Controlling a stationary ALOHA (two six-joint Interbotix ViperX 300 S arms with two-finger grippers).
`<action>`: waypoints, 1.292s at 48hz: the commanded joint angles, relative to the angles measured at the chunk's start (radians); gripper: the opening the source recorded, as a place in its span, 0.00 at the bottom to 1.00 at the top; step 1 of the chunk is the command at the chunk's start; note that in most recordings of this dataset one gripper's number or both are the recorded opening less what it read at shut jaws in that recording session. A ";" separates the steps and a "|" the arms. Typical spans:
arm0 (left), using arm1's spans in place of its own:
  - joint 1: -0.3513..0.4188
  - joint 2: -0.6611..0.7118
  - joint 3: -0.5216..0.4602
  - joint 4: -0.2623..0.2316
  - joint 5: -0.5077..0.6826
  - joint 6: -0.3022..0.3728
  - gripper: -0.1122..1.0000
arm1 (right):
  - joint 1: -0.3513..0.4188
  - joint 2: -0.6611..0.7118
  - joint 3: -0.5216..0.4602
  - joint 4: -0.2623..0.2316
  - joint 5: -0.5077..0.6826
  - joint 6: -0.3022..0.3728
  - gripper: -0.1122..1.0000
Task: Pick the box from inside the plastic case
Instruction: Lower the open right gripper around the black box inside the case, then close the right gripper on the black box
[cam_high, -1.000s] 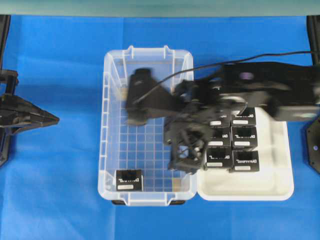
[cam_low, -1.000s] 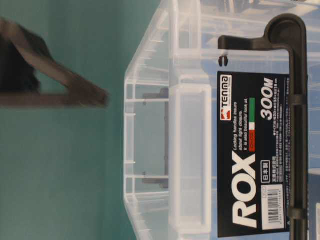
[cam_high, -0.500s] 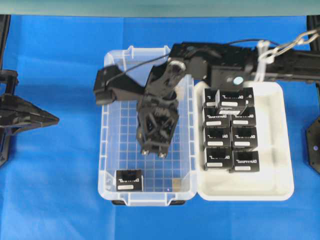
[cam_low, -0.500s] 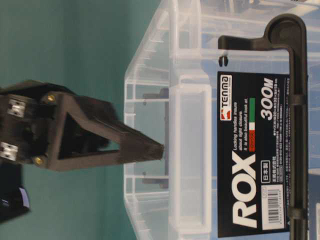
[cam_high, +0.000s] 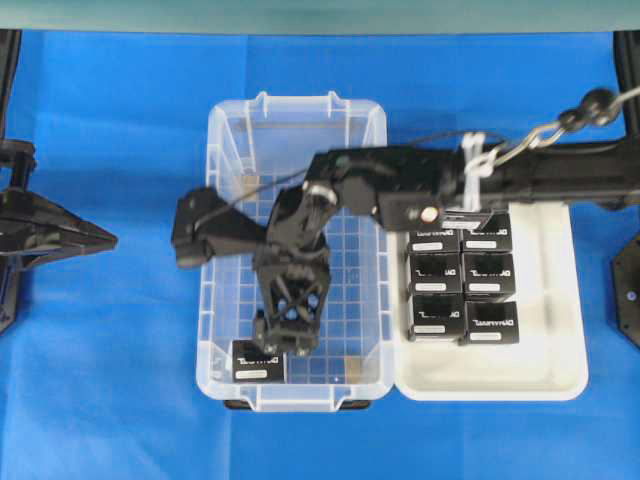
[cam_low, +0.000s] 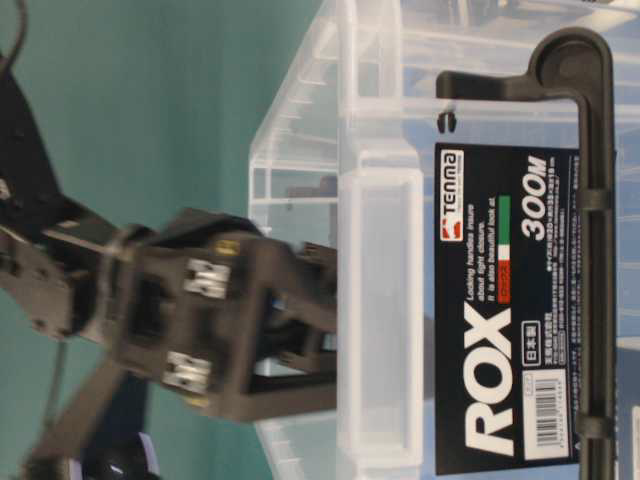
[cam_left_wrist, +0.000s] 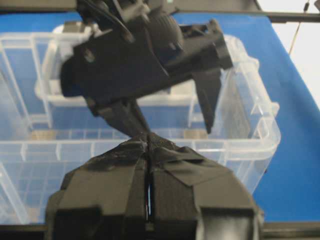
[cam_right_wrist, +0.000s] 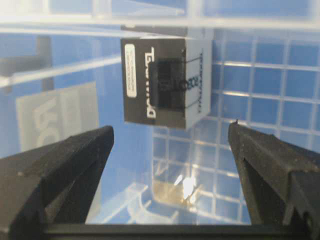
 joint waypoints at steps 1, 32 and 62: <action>0.002 0.002 -0.029 0.002 0.009 0.000 0.04 | 0.026 0.023 -0.003 0.005 -0.029 -0.005 0.99; 0.002 -0.002 -0.029 0.002 0.017 0.002 0.04 | 0.074 0.100 -0.002 0.005 -0.166 -0.005 0.99; 0.005 -0.018 -0.031 0.002 0.044 0.002 0.04 | 0.046 0.141 -0.011 0.003 -0.075 -0.055 0.99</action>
